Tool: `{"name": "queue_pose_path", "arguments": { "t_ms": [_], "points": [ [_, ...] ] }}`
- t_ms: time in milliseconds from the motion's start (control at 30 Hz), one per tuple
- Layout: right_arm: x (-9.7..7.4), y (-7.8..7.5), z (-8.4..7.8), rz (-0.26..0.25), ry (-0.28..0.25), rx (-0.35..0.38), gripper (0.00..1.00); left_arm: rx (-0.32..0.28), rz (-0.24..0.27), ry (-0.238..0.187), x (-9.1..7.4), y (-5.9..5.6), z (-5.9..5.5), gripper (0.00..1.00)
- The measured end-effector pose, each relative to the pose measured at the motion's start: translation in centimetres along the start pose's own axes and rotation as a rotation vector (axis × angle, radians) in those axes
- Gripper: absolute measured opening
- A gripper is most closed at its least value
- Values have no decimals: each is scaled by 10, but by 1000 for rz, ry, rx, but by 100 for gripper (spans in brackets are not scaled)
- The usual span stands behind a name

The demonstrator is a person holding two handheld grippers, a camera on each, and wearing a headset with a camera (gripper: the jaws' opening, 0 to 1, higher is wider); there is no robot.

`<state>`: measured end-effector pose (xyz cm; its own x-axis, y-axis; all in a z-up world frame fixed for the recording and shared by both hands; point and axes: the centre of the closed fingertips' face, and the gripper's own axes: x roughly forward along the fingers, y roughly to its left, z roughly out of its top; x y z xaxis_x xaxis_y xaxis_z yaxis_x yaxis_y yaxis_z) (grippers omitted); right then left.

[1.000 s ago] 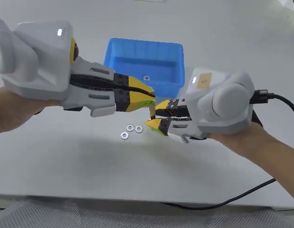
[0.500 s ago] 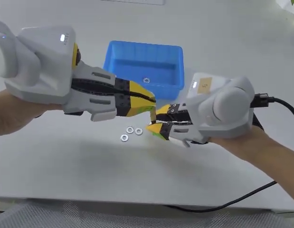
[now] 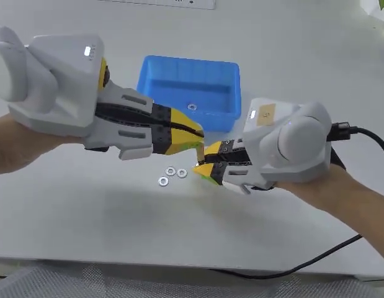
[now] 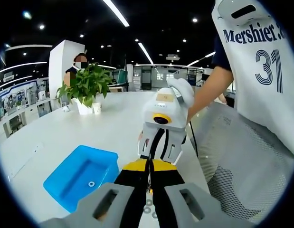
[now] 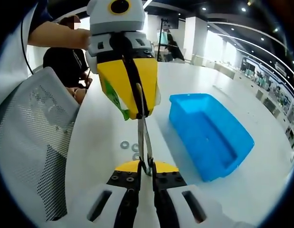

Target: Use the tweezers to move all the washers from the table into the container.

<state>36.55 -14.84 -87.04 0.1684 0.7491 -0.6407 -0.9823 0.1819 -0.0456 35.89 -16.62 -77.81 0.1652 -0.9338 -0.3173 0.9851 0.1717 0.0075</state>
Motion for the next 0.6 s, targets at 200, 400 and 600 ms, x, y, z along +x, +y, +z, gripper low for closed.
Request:
{"name": "queue_pose_path", "arguments": {
  "t_ms": [200, 400, 600],
  "points": [
    [-7, -2, 11, -17, -16, -6, 10, 16, 10, -9, -5, 1, 11, 4],
    [-17, -7, 29, -43, -34, -43, 10, 59, 21, -8, -17, 4, 27, 4],
    [-30, -20, 52, -91, -65, -81, 10, 111, 43, -20, -29, 14, 47, 4]
  ]
}}
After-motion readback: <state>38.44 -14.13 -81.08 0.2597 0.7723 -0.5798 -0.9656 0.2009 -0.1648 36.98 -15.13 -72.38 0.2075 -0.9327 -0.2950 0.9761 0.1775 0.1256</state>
